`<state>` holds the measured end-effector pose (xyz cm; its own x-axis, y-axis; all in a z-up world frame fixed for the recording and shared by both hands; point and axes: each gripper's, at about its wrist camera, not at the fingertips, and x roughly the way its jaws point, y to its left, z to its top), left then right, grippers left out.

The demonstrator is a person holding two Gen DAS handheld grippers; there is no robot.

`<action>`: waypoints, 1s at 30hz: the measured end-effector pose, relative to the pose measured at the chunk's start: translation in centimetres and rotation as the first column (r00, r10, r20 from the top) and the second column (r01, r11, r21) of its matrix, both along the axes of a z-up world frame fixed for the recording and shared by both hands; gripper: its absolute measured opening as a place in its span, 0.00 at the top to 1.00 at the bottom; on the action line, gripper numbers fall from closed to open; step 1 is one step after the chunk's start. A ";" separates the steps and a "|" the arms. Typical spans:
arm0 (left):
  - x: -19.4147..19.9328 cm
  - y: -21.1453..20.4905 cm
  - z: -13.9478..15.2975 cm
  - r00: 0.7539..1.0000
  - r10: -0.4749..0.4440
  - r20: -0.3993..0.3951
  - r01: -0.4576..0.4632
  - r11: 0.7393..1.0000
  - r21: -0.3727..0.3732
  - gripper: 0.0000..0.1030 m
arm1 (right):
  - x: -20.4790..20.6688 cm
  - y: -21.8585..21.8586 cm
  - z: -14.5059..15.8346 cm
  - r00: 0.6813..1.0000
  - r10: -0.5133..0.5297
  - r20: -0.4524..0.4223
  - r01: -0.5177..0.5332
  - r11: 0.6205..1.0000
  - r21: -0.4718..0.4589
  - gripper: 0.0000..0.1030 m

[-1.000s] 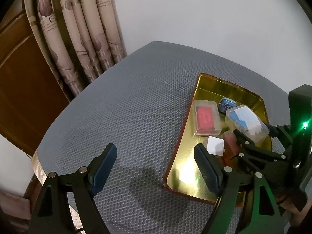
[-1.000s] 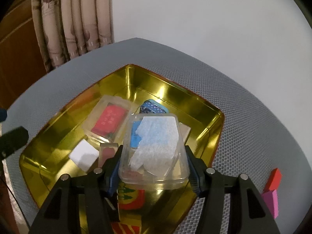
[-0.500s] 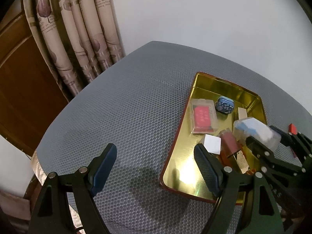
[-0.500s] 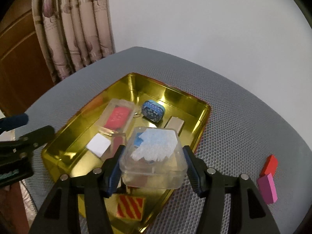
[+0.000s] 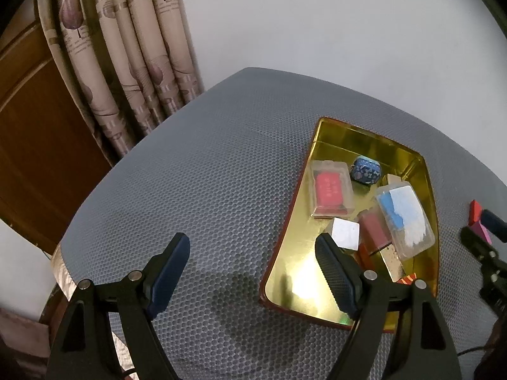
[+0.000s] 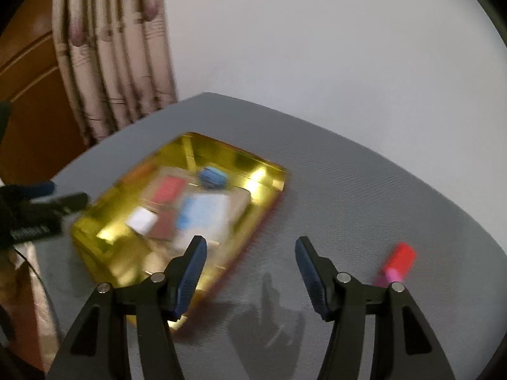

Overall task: Organize rigid objects
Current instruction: 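Open the right gripper, move to the pink block and grasp it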

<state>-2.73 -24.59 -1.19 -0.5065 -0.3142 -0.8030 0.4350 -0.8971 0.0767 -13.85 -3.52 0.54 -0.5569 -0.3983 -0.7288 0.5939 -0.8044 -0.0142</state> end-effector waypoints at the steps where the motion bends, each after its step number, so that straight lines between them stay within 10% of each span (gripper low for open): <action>1: 0.0 0.1 -0.1 1.000 -0.003 0.003 0.003 1.000 -0.003 0.24 | -0.2 0.9 -0.3 1.000 -0.012 0.003 0.012 1.000 0.007 0.42; 10: -0.2 0.2 -0.3 1.000 -0.004 0.005 0.004 1.000 0.016 0.24 | -3.6 10.9 -3.6 0.984 -0.173 0.035 0.168 0.979 0.114 0.42; 23: -0.8 1.7 -1.6 0.999 -0.033 0.043 0.036 0.997 -0.073 0.24 | -5.7 12.7 -7.3 0.994 -0.081 0.069 0.072 0.988 0.133 0.43; 25: -1.0 2.3 -1.8 0.997 -0.044 0.062 0.049 0.995 -0.090 0.24 | -5.8 12.8 -7.9 0.995 -0.072 0.071 0.064 0.991 0.118 0.66; 30: -1.3 4.3 -1.0 0.994 -0.085 0.063 0.090 0.991 -0.096 0.24 | -5.9 13.4 -8.3 0.992 -0.096 0.086 0.092 0.994 0.055 0.84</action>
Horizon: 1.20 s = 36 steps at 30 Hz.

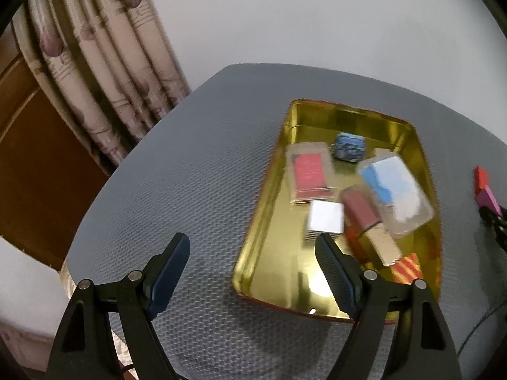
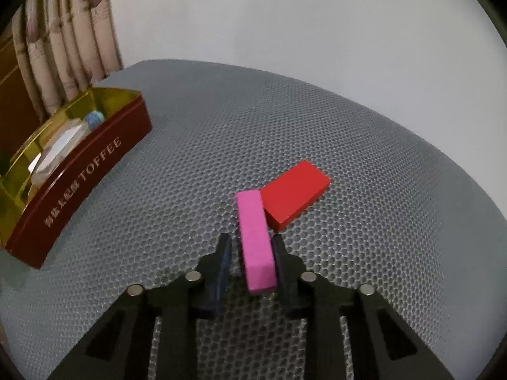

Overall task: Organize rigid objects
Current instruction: 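Open the right gripper, move to the pink block and grasp it, then grasp the red block with the left gripper while the right gripper holds the pink block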

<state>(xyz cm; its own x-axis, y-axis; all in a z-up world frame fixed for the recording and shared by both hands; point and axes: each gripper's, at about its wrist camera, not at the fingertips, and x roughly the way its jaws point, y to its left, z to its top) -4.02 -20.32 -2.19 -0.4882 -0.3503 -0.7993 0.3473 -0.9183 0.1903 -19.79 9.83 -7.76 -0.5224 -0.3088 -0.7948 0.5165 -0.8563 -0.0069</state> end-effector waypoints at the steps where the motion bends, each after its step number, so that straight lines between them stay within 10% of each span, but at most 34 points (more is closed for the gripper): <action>1: -0.1 0.6 0.2 1.000 -0.010 0.001 0.010 1.000 -0.007 0.24 | -0.1 -0.6 0.0 1.000 -0.001 0.005 0.001 1.000 -0.015 0.86; 14: -2.3 10.8 1.4 0.965 -0.261 0.004 0.261 0.965 0.033 0.24 | 2.8 5.1 -0.1 0.983 -0.177 -0.055 0.177 0.984 -0.006 0.86; 36: -16.8 26.6 -4.7 0.826 -0.563 0.039 0.532 0.801 0.274 0.16 | 3.6 10.1 -0.5 0.945 -0.326 -0.032 0.325 0.945 -0.031 0.86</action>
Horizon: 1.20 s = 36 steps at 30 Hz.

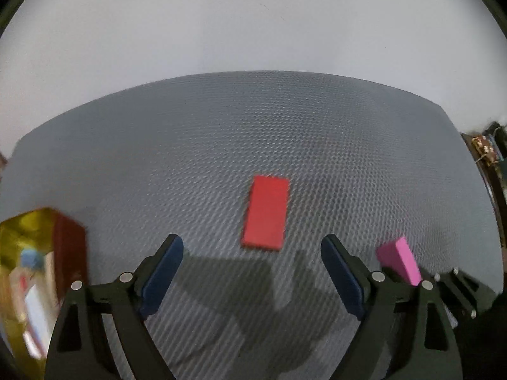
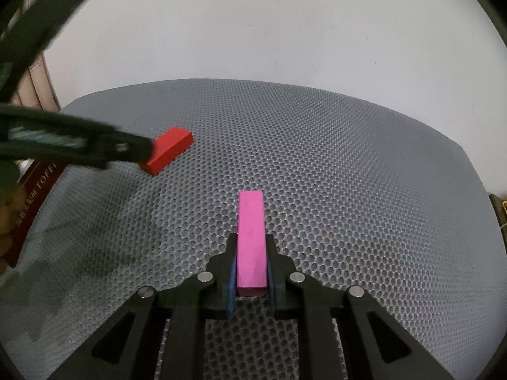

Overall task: Organize rigid objects
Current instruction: 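Grasp the red block with the left gripper while the right gripper holds the pink block, then carry the red block into the tin and open the left gripper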

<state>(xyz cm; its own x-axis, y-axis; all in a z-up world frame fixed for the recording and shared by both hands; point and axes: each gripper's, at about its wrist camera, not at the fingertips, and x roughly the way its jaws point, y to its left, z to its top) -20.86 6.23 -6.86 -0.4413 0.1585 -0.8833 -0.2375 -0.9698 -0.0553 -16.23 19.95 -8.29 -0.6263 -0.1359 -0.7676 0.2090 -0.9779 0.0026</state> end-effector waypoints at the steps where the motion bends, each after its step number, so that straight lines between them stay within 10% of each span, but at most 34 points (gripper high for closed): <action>1: -0.5 0.2 -0.4 1.000 0.004 0.011 -0.004 1.000 0.006 0.17 | 0.0 0.0 0.0 1.000 0.000 -0.001 0.000 1.000 0.002 0.86; 8: -2.3 0.8 -1.9 0.999 0.002 0.037 -0.003 1.000 0.019 0.19 | 0.8 2.6 0.4 1.000 -0.001 0.003 0.001 1.000 -0.016 0.86; 19: -1.4 2.1 -2.6 1.000 -0.030 -0.006 0.029 0.999 -0.044 0.74 | 1.3 2.8 0.6 1.000 -0.001 0.006 0.001 1.000 -0.012 0.85; 36: 3.8 1.2 -0.1 0.999 0.016 -0.033 -0.018 0.997 -0.069 0.74 | 1.5 2.7 0.9 1.000 -0.002 0.006 0.002 1.000 0.001 0.85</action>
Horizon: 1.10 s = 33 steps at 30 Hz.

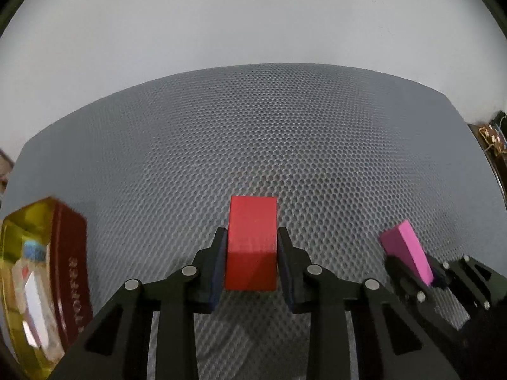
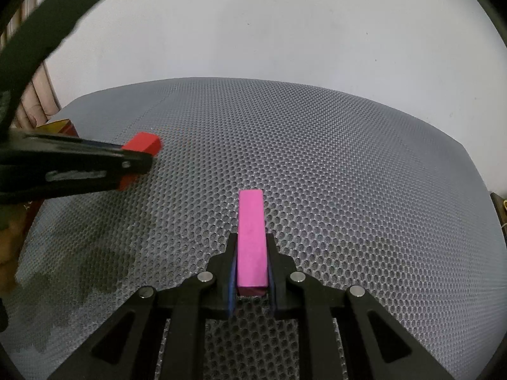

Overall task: Organize rigid objects
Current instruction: 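Carry the red block into the tin and open the left gripper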

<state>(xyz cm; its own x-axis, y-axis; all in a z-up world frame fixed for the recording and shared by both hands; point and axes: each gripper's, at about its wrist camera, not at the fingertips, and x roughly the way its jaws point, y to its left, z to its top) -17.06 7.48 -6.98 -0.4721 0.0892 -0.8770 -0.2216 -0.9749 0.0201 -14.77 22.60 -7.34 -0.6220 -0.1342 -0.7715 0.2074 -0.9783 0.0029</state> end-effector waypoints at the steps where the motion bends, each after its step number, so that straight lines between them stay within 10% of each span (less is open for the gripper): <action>1: 0.3 -0.3 0.2 1.000 0.008 0.002 -0.008 1.000 0.001 0.74 | -0.2 -0.2 0.1 1.000 0.000 0.000 0.000 1.000 0.001 0.85; 22: 8.3 -4.4 6.4 0.996 0.086 -0.010 -0.086 0.996 0.032 0.74 | -0.7 -0.8 -0.1 1.000 0.001 -0.002 -0.001 1.000 0.020 0.85; 33: 8.1 -13.9 7.2 0.969 0.246 -0.037 -0.246 0.969 0.002 0.74 | -0.7 -0.8 -0.1 1.000 0.002 -0.003 -0.002 1.000 0.022 0.85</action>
